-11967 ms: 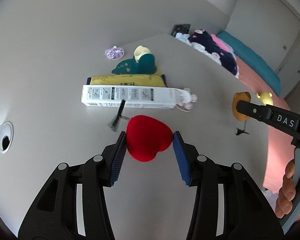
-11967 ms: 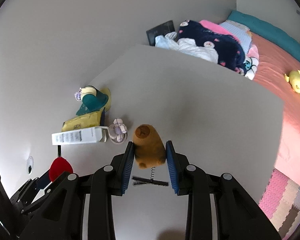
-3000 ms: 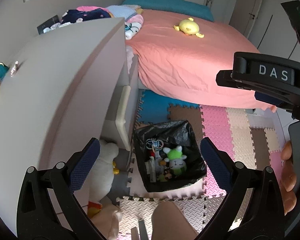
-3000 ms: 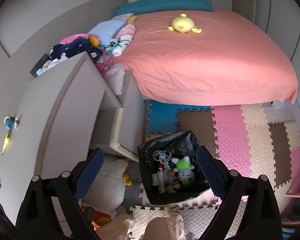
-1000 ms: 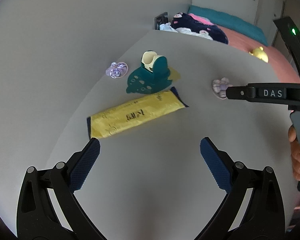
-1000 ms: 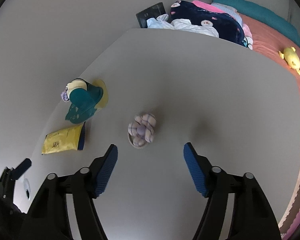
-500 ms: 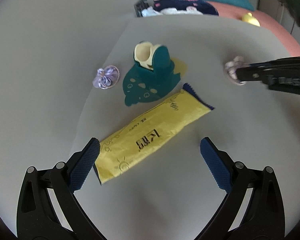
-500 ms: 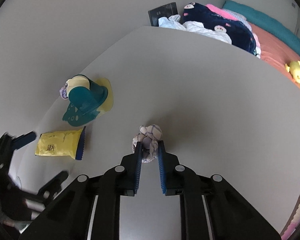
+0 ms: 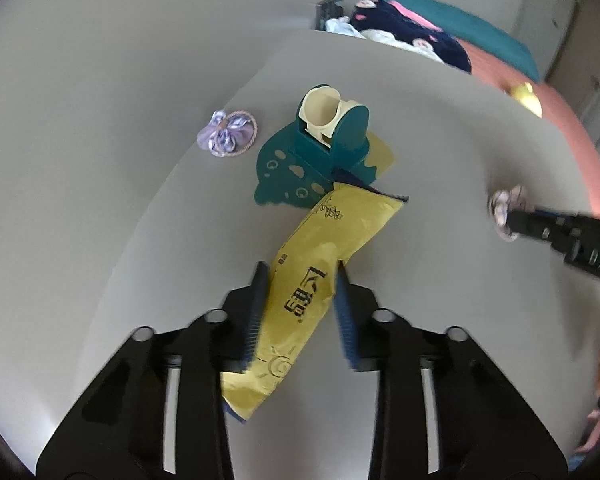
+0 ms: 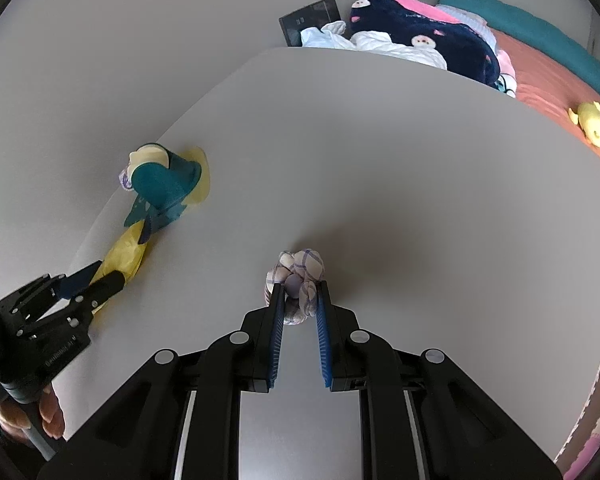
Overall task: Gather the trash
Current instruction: 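Carry the yellow packet and knot toy over the trash bin and release both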
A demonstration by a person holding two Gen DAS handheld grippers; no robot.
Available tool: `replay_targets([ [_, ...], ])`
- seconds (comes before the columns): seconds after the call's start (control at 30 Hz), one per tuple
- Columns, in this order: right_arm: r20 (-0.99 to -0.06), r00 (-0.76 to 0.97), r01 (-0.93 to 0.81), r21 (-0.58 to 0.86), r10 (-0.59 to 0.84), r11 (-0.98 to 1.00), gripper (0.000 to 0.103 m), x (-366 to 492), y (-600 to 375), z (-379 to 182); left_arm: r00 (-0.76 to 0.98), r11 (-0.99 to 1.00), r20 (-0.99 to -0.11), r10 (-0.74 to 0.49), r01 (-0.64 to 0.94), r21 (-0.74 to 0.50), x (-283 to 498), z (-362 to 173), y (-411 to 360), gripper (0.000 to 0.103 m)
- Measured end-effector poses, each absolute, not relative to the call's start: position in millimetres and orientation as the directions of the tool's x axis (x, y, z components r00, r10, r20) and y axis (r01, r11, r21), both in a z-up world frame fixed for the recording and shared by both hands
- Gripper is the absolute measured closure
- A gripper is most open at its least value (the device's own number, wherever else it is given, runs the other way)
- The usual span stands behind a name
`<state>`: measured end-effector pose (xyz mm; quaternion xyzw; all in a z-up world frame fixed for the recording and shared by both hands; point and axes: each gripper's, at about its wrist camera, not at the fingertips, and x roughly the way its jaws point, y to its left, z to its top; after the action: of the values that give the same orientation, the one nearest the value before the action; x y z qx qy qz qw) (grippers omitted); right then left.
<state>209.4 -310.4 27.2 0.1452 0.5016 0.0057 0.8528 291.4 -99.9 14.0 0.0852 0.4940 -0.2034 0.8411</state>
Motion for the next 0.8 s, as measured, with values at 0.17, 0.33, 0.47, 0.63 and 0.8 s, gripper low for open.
replay_targets([
  [0.17,-0.845,0.508,0.130,0.269,0.169,0.954,0.086,190.9,-316.3,35.8,0.444,0.932,-0.849,-0.287,0.333,-0.141,272.6,18.4,-92.0,0.084],
  [0.33,-0.832,0.526,0.134,0.283,0.174,0.950,0.086,164.2,-329.5,48.9,0.495,0.941,-0.827,-0.269,0.318,-0.115,233.1,29.4,-104.5,0.085],
  [0.47,-0.820,0.543,0.153,0.307,0.180,0.939,0.086,134.8,-347.1,57.8,0.518,0.940,-0.807,-0.284,0.315,-0.129,198.7,39.1,-119.1,0.085],
  [0.63,-0.810,0.560,0.172,0.321,0.176,0.931,0.086,97.9,-369.1,66.0,0.531,0.935,-0.800,-0.280,0.338,-0.104,150.8,44.3,-149.4,0.085],
  [0.8,-0.791,0.584,0.187,0.348,0.180,0.919,0.086,61.5,-394.9,70.9,0.537,0.925,-0.793,-0.287,0.371,-0.084,107.3,47.8,-186.6,0.085],
])
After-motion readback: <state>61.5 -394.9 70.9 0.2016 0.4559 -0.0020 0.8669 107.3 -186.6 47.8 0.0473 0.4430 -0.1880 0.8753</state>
